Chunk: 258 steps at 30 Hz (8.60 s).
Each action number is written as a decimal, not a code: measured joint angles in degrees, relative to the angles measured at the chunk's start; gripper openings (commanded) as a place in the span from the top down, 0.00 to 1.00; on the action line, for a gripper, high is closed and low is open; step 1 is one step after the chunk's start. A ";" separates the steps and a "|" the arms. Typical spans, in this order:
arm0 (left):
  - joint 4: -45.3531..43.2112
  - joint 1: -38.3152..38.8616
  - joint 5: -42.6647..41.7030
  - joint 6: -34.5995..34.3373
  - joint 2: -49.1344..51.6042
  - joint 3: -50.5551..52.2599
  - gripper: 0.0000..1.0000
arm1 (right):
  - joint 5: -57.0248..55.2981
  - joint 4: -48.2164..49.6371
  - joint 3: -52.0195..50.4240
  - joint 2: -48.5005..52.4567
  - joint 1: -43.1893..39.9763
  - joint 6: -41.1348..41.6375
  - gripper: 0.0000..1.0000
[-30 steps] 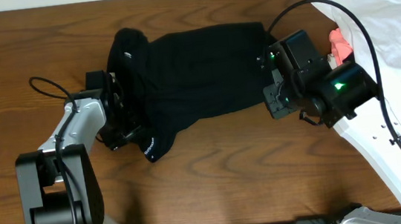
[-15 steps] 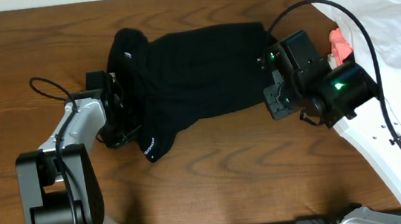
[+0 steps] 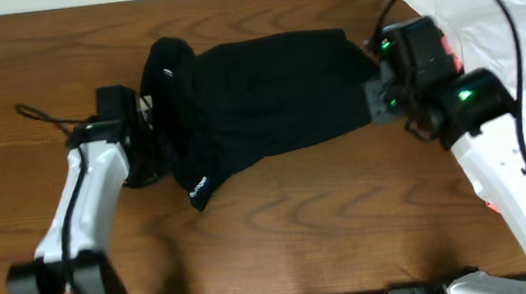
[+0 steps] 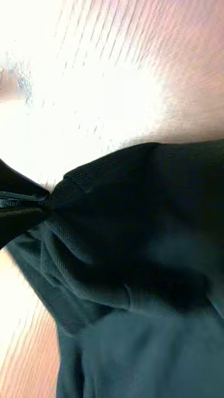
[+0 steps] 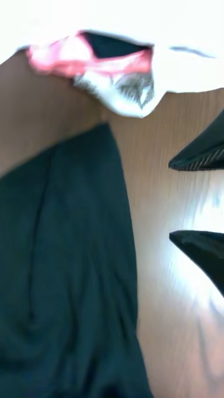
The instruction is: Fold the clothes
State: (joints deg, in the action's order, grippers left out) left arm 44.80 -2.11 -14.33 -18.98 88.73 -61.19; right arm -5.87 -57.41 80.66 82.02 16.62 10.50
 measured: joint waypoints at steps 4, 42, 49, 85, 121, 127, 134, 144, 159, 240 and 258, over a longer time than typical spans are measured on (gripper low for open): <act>0.63 0.00 1.81 0.37 -3.28 -0.68 0.94 | 3.91 1.88 0.00 6.21 -6.47 -1.73 0.60; 1.42 0.00 3.82 0.83 -3.23 -0.68 0.94 | 16.57 29.18 0.28 38.86 -11.72 -6.67 0.69; 1.44 0.00 3.82 0.83 -3.23 -0.68 0.94 | 16.59 29.24 0.28 39.21 -11.52 -6.38 0.99; 5.05 -4.76 3.80 1.44 -18.10 -9.29 0.94 | 11.28 17.53 2.25 0.59 -15.72 -6.51 0.99; 12.02 -5.99 -6.36 1.46 -34.62 -35.30 0.94 | 1.70 8.66 12.04 -21.18 -15.72 -8.35 0.99; 11.47 -5.99 -6.54 1.46 -25.83 -35.28 0.94 | 1.29 9.57 12.28 -12.57 -15.72 -8.63 0.99; -3.30 -5.99 -6.91 1.42 -9.25 -35.06 0.94 | 2.14 22.03 12.28 3.78 -15.72 -9.84 0.99; -32.68 -8.15 -14.78 -5.55 7.50 -38.99 0.94 | 2.47 42.82 15.41 13.09 -15.72 -11.17 0.99; 5.95 -12.13 -26.93 0.09 2.71 -49.44 0.94 | 0.85 11.74 23.45 11.28 -16.50 -11.21 0.99; -42.32 27.85 -21.27 -22.01 56.11 -48.02 0.94 | 0.85 3.61 23.41 11.34 -16.50 -11.21 0.99; -10.86 22.36 -20.17 -5.14 35.41 -47.21 0.94 | 0.85 3.82 23.41 11.34 -16.50 -11.21 0.99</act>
State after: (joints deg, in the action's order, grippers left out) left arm 33.93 20.25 -34.50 -24.12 124.14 -108.40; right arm -5.02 -53.58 104.07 93.36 0.12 -0.71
